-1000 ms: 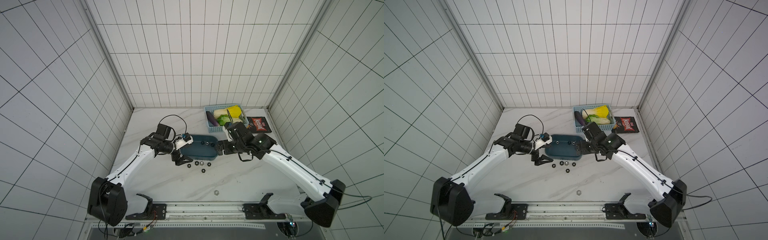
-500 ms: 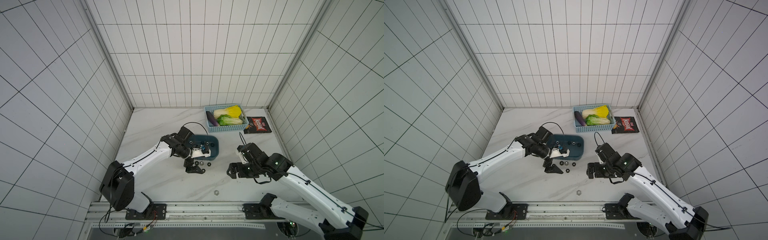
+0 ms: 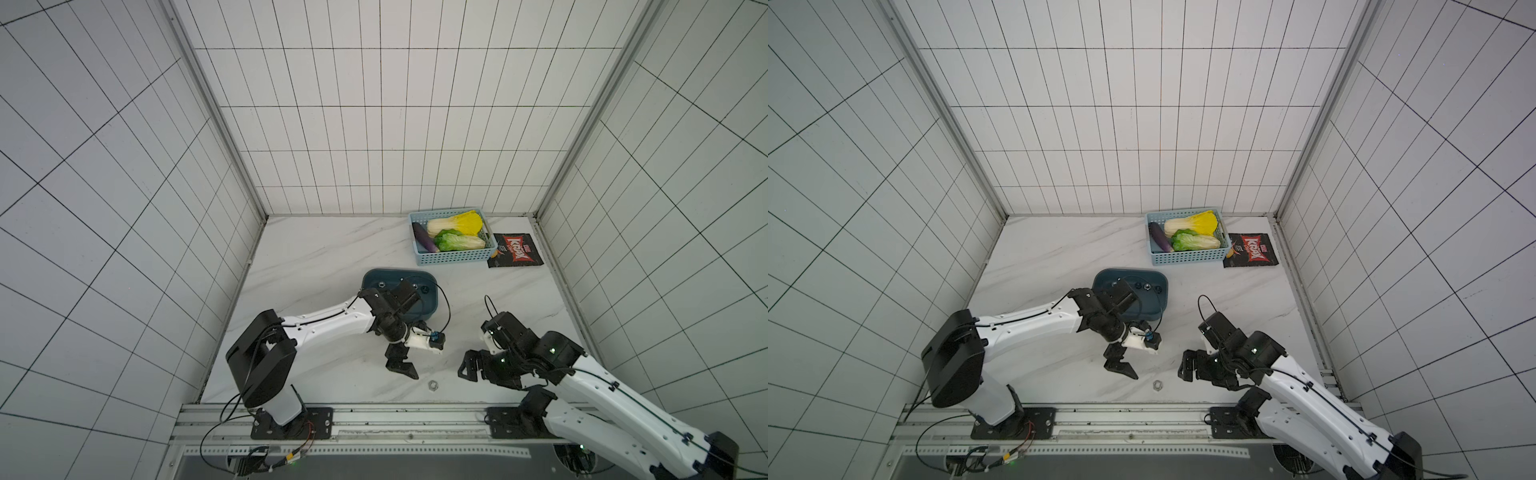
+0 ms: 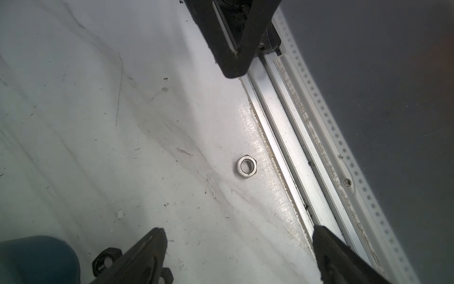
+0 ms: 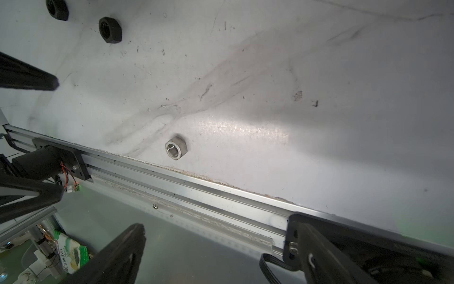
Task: Put the nuts on the desktop into the storage box
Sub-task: Pick up the nut from the center of the board.
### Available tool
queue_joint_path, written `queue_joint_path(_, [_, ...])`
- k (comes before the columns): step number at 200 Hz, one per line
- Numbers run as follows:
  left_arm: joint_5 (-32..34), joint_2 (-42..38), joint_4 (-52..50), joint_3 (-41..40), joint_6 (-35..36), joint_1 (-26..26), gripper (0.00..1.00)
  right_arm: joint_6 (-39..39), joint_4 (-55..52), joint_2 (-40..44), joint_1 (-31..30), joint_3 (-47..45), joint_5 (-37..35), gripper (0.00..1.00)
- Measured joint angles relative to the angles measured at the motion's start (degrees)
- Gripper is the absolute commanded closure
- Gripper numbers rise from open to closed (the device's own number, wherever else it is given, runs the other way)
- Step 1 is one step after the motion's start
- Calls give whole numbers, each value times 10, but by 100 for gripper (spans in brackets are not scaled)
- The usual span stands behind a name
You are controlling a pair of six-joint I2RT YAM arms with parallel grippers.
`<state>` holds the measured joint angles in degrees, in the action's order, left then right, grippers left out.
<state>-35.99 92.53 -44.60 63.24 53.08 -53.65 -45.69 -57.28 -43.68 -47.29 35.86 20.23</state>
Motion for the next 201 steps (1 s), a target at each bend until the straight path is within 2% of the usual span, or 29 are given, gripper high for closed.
queue_joint_path(58, [61,17,70,-27,-33,-71,6,-28,66,8,0,-71,46,0])
queue_joint_path(149, [155,83,101,-30,-61,-128,31,-53,71,32,4,-83,23,0])
queue_joint_path(201, [202,104,101,-25,-65,-153,34,-56,60,38,8,-85,4,0])
